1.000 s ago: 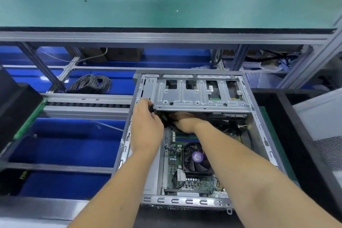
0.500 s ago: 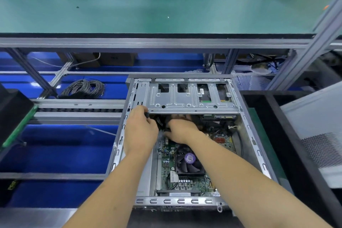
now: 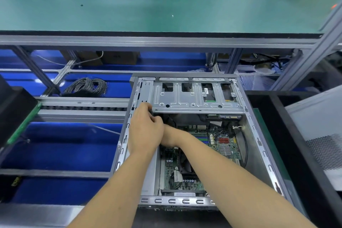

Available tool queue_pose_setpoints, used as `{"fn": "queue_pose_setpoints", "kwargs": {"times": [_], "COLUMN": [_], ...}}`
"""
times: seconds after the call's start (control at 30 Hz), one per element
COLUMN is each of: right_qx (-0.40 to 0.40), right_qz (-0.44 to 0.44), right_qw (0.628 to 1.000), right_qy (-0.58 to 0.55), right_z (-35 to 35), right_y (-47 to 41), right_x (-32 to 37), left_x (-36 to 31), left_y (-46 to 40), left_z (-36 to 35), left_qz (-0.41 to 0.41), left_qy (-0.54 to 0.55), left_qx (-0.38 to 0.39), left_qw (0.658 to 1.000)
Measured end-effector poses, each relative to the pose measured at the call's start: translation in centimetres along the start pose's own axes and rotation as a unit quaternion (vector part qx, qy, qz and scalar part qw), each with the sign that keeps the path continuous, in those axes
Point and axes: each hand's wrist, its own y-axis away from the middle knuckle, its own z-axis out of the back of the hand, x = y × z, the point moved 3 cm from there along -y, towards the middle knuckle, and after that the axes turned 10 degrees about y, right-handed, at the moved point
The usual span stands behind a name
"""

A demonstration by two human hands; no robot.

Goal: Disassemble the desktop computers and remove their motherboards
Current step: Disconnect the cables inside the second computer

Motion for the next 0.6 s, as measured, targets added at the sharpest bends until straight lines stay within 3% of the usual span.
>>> {"fn": "queue_pose_setpoints", "kwargs": {"times": [0.17,0.3,0.37,0.47,0.6], "right_qx": [-0.128,-0.208,-0.176,-0.069,-0.054], "right_qz": [-0.057,-0.186,-0.227,-0.195,-0.132], "right_qw": [0.981,0.96,0.957,0.977,0.984], "right_qy": [-0.132,0.006,0.027,0.058,0.108], "right_z": [1.1,2.3,2.4,1.4,1.0], "right_y": [0.9,1.9,2.0,1.1,0.8], "right_x": [-2.0,-6.3,-7.5,-7.6,-6.7], "left_x": [-0.1,-0.2,-0.3,-0.3,-0.2], "left_y": [0.0,0.1,0.2,0.1,0.1], "left_z": [0.1,0.2,0.2,0.2,0.1], "left_qz": [0.002,-0.006,-0.009,-0.01,-0.012], "left_qy": [0.009,0.017,0.022,0.026,0.021], "left_qx": [0.003,0.006,0.006,0.008,0.013], "left_qw": [1.0,1.0,1.0,1.0,1.0]}}
